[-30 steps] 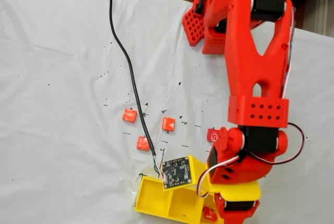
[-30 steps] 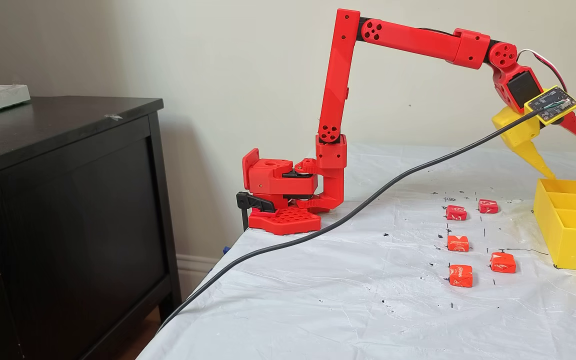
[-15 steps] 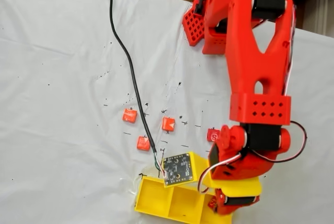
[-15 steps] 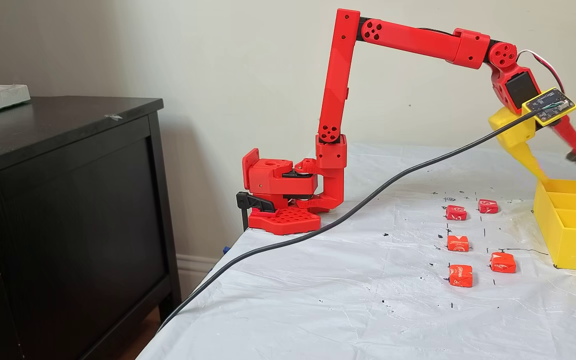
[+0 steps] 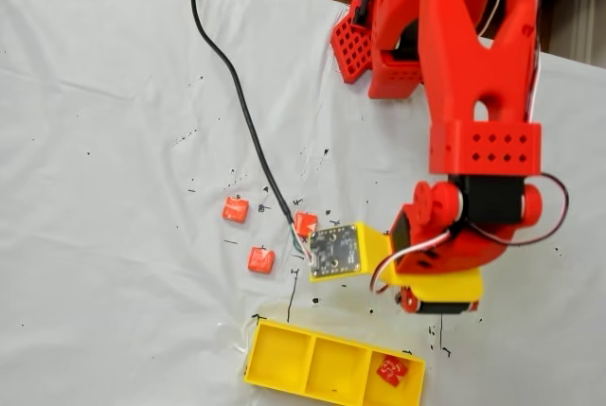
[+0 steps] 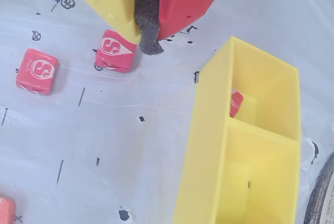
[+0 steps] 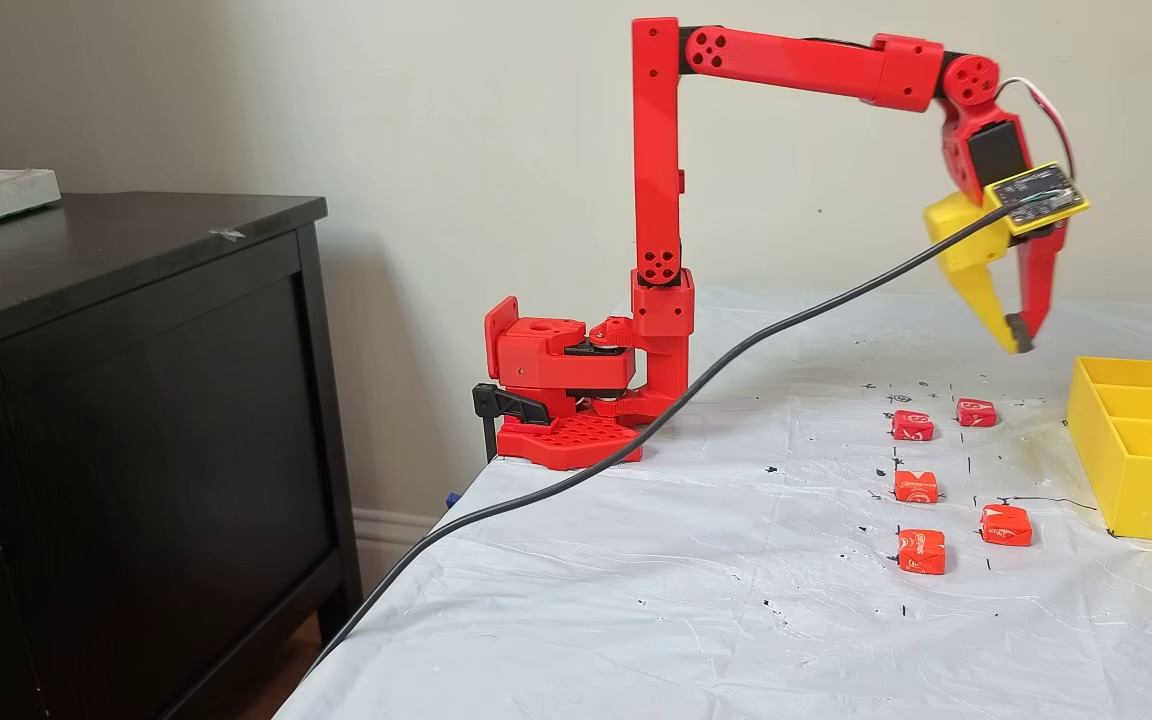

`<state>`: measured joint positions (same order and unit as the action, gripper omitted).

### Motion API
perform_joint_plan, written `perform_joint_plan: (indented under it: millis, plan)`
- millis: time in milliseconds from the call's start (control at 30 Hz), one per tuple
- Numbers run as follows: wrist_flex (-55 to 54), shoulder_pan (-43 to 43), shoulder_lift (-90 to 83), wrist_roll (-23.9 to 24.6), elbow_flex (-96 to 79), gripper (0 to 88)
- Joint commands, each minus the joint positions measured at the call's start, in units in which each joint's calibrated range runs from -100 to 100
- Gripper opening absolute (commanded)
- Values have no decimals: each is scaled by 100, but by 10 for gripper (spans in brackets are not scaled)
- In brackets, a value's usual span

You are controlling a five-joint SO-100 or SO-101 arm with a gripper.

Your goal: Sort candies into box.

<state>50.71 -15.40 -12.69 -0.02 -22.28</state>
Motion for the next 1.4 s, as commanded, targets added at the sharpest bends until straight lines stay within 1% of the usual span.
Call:
perform_joint_plan:
  millis: [0, 100, 133, 367, 467, 633, 900, 1133, 1367]
  plan:
    - [-245, -154, -742, -5, -453, 15]
    - [-24, -208, -521, 54, -317, 39]
    - [66, -226, -360, 112, -208, 73]
    - [435, -308, 47, 225, 302, 207]
    - [533, -308, 217, 264, 493, 242]
    - [836, -380, 624, 269, 867, 262]
    - [869, -516, 912, 220, 867, 307]
    - [746, -616, 1201, 195, 876, 298]
    - [713, -616, 1531, 215, 1094, 310]
